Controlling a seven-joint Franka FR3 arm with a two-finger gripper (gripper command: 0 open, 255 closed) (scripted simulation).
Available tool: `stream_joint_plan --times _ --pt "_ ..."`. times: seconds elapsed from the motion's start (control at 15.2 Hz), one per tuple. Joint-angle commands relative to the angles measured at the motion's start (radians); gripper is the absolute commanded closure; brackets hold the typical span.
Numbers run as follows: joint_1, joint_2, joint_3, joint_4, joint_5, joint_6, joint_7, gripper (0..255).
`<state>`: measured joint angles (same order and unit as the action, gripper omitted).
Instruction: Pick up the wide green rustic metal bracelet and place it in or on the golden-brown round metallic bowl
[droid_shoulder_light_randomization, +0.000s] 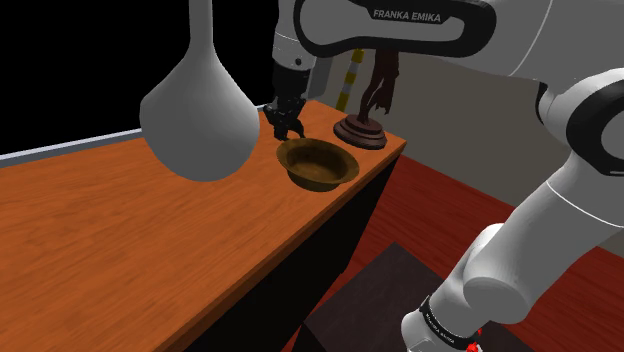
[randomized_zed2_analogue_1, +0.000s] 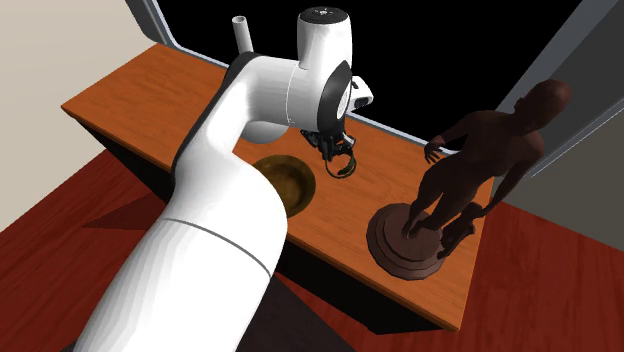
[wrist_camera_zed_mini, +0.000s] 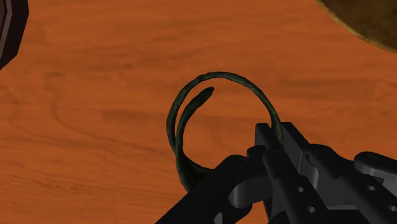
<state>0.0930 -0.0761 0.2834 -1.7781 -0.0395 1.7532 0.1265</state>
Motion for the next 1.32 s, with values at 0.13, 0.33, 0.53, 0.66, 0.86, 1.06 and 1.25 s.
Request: stream_joint_plan --times 0.13,0.33,0.53,0.66,0.86,1.06,1.25 --pt "0.0 0.003 0.0 0.03 -0.001 -0.027 -0.001 255" --pt "0.0 0.01 0.001 0.079 -0.002 -0.069 -0.001 255" --pt "0.001 0.019 0.002 0.13 -0.005 -0.111 -0.002 255" --pt "0.001 0.026 0.003 0.165 -0.007 -0.14 -0.001 255" --pt "0.002 0.04 0.004 0.222 -0.011 -0.184 -0.001 255" --pt "0.004 0.056 0.006 0.283 -0.015 -0.229 0.0 255" --pt "0.006 0.075 0.009 0.348 -0.021 -0.276 0.002 255"
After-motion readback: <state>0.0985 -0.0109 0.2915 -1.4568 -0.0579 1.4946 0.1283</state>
